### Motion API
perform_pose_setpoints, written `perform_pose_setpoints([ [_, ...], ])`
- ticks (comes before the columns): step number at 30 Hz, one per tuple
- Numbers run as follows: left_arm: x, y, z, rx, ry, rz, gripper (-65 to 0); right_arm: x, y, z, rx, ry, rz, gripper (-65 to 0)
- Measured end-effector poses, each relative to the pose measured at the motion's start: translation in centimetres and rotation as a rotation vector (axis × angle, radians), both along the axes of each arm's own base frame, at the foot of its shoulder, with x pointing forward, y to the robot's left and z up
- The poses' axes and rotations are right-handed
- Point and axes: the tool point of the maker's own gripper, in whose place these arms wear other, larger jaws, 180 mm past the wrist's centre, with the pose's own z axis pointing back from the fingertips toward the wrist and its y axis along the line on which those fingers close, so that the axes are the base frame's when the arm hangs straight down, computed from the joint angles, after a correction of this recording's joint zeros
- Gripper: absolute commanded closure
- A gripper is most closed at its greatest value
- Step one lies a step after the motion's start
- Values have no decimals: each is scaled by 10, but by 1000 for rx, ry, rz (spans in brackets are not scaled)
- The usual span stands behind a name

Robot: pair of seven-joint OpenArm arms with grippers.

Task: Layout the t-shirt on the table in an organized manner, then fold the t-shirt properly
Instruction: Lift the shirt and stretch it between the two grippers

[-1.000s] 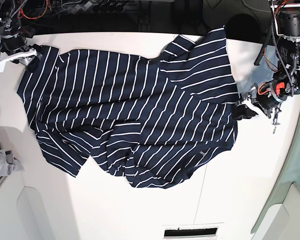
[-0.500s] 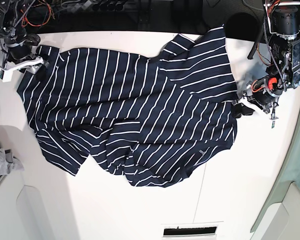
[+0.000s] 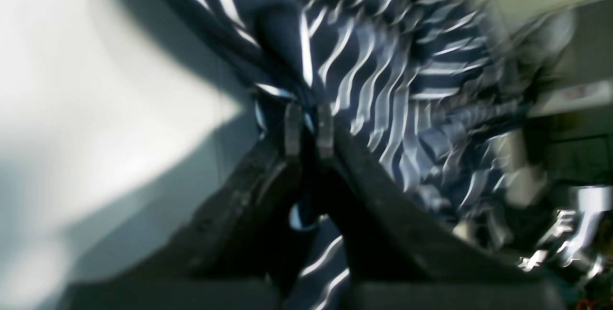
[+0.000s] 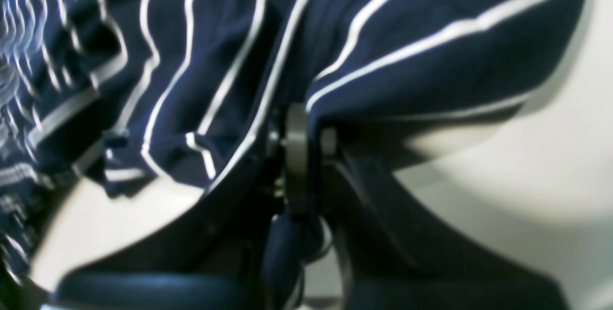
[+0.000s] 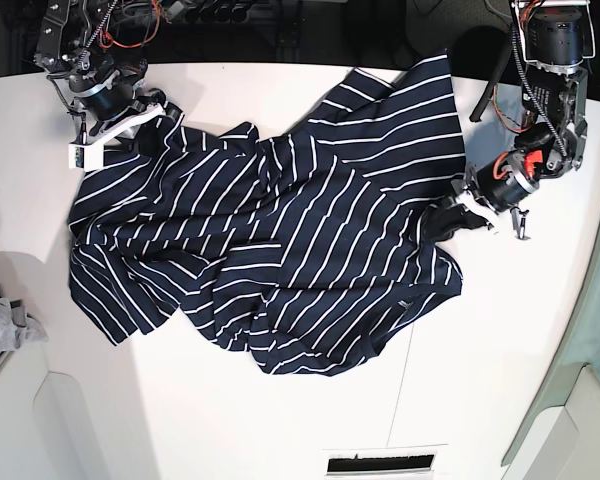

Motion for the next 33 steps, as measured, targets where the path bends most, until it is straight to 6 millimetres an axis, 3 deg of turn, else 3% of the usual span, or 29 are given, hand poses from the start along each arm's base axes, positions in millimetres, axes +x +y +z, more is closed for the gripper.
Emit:
perform_pose_setpoints([
  [4,7,9,51,44,-128,-33,0,9,8,46,-24,-151,119,0],
  [10,-1,29,139,111,-366,3,0,-3,-9,104,-42,-273,80,0],
  [13,-10,33,180,126,-460,-5,0,-5,-12,143,-47,-351,82,0],
  [17,-28,43,212,148,-542,22,0,-14,-12,179,-81,-384,120,0],
  [22,-37,62,256,219,-672,90,0,-13,-30,230,-109,-513,71,0],
  [25,-32,68,265,260,-713,125,0,-5,-51,245,-153,-565,18,0],
  [27,-17,69,265,308,-728,134,0,7,-60,255,-178,-609,-4,0],
  [30,24,52,265,321,-770,102,0,36,-76,272,-223,-715,-37,0],
  [33,78,21,238,317,-713,16,0,68,-101,269,-249,-727,-97,0],
])
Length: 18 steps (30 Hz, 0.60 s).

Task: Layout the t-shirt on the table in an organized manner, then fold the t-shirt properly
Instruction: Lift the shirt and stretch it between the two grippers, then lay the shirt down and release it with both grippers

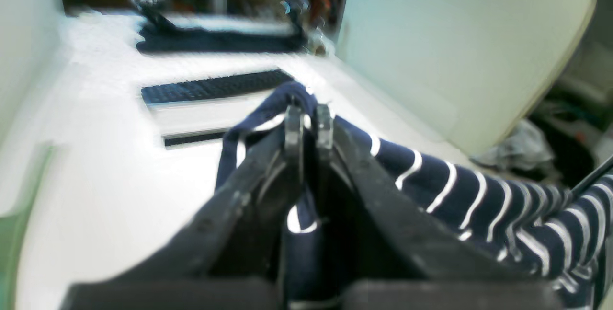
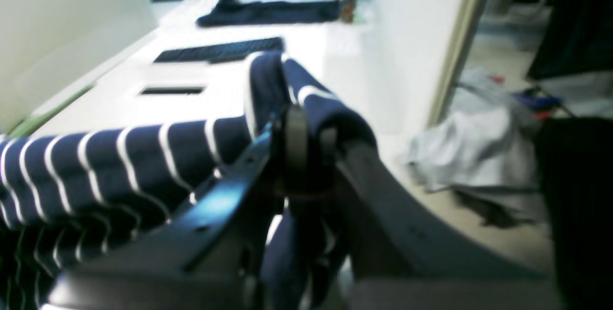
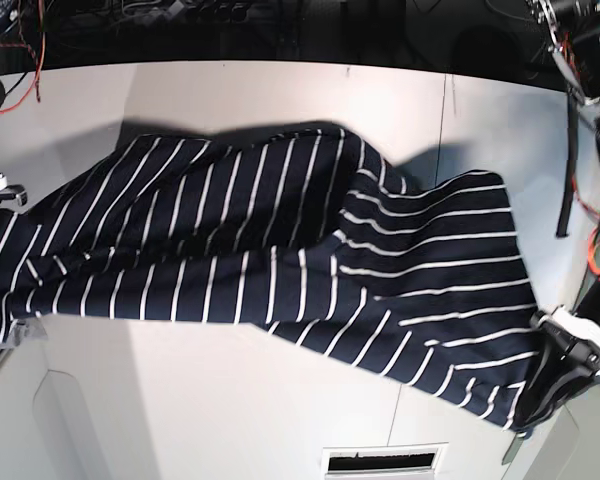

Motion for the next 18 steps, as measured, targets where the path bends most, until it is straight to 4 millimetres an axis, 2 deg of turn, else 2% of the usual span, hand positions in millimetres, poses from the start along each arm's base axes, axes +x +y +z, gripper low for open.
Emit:
perform_pose_setpoints([
  [2,33,-18,-27,4,77,-40,0,23,-16,-20,8,56,-29,0],
  [4,60,-33,-53,5,151,-60,0,46,-23,-43,49,111,-32,0],
  [5,70,-38,-68,13,200,-64,0,56,-24,-55,74,139,-27,-83],
  [6,77,-42,-81,7,244,-70,-22,64,-23,-67,98,160,-22,-200],
  [8,85,-50,-102,-22,314,-80,-194,77,-21,-92,150,210,-14,-392],
  [9,85,-52,-112,-32,346,-83,-268,81,-19,-104,180,238,-14,-441],
  [10,83,-53,-121,-43,372,-84,-316,83,-18,-115,205,264,-12,-448],
  [13,74,-56,-140,-33,449,-104,-330,83,-15,-134,250,308,-10,-447],
  [18,62,-57,-136,-68,532,-169,-329,74,-14,-144,271,363,-4,-447],
])
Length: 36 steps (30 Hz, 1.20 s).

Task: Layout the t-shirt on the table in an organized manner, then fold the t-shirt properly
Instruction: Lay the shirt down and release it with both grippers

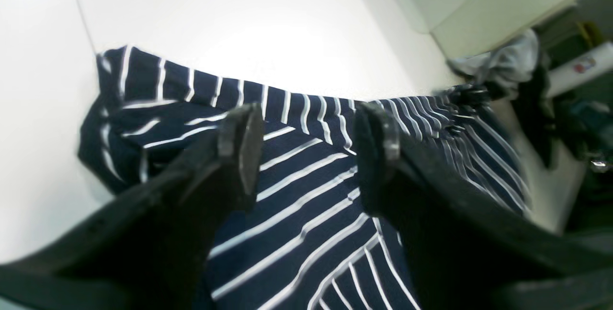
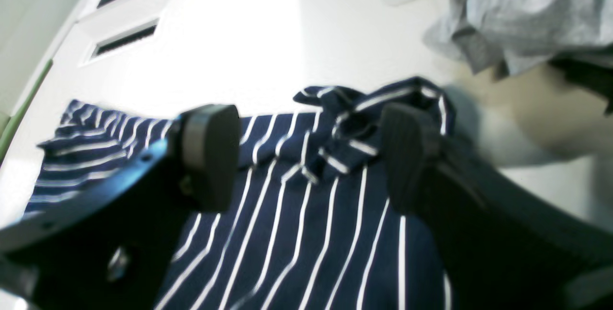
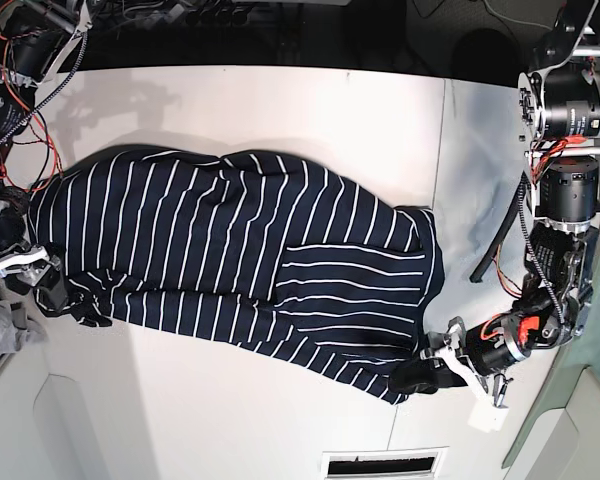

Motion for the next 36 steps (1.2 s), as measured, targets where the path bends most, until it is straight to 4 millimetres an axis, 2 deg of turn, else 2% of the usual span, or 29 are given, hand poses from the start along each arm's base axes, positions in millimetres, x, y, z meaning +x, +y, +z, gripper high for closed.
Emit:
perform_pose_setpoints([
  [3,-14,15,-4,-7,29,-2,-329,-10,-1,-9,26,44,-2,-447],
  [8,-63,58,-54,60,163,37,-329,-54,-11,-45,46,152,-34,-447],
  [11,-81,64,-63,40,185,50,-329,-69,-22,-51,59,166,-73,-447],
  [14,-91,68,-62,13,163,79,-329,-82,-41,-44,82,125,-121,-447],
  [18,-140,81,-107,33,298,111,-329,-110,-65,-57,12,177,-188,-447],
  [20,-159,83,-122,33,344,120,-329,-109,-66,-60,-25,180,-186,-447],
  [22,-160,85,-123,33,341,128,-329,-97,-61,-60,-47,162,-161,-447],
  [24,-152,80,-116,2,299,143,-329,-91,-56,-67,-73,166,-122,-447],
  [28,-178,49,-146,5,374,111,-329,-95,-61,-92,-105,199,-96,-447],
  [29,-180,40,-148,-31,364,115,-329,-97,-59,-98,-103,215,-89,-447],
  [34,-170,28,-148,-16,329,118,-322,-83,-27,-120,-89,263,-6,-447],
  [36,-168,21,-149,-23,328,117,-237,-78,-17,-119,-76,250,13,-445],
])
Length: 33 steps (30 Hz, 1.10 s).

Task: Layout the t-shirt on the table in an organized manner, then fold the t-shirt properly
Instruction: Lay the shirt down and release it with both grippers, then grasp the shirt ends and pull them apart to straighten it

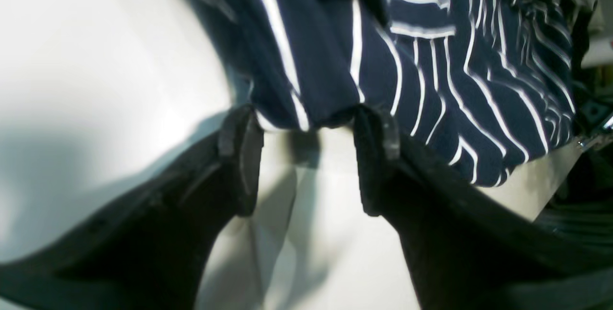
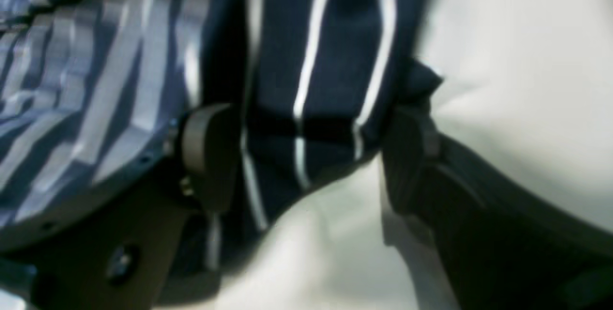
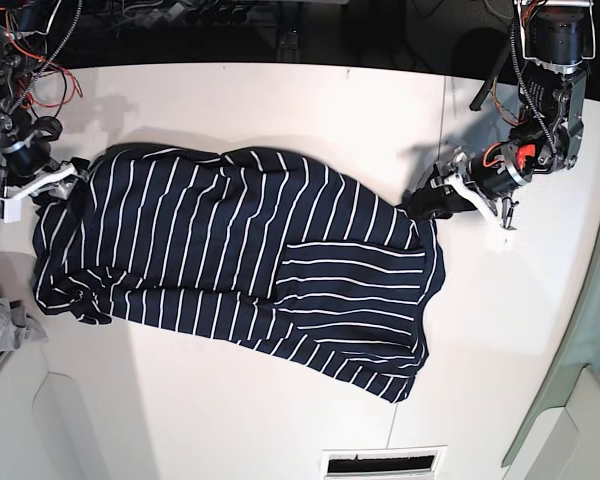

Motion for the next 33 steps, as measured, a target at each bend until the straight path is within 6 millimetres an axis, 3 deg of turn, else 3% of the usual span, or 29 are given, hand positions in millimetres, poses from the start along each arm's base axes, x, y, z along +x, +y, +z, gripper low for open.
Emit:
perform_pose_setpoints([
  [2,-5,-7,-4,-16,12,0,-86,-1,-2,0,-3,-1,1,-437],
  [3,-5,-8,-5,-14,11,-1,-15,-3,-6,-1,-14,11,-5,-402],
  [5,1,-8,0,-28,-14,16,0,-5,-12,0,-25,13,-10,-245],
  [7,4,-5,6,-38,-30,25,0,1,-13,4,-28,0,-14,-26],
  [8,6,-4,9,-40,-36,22,0,6,-12,7,-23,-13,-15,0],
  [12,14,-1,39,-35,-99,-15,0,9,-3,11,-10,-26,17,0],
  [16,25,11,95,28,-233,-71,0,-3,-13,20,-7,40,6,0],
  [23,8,50,169,205,-370,-145,0,-21,-31,106,22,-128,-32,0],
  [28,15,66,250,339,-586,-147,0,-21,-57,167,-74,-262,-40,0],
  [30,15,71,254,366,-594,-148,0,-19,-62,171,-91,-266,-37,0],
  [33,17,67,236,343,-552,-157,0,-17,-53,159,-71,-236,-13,0],
])
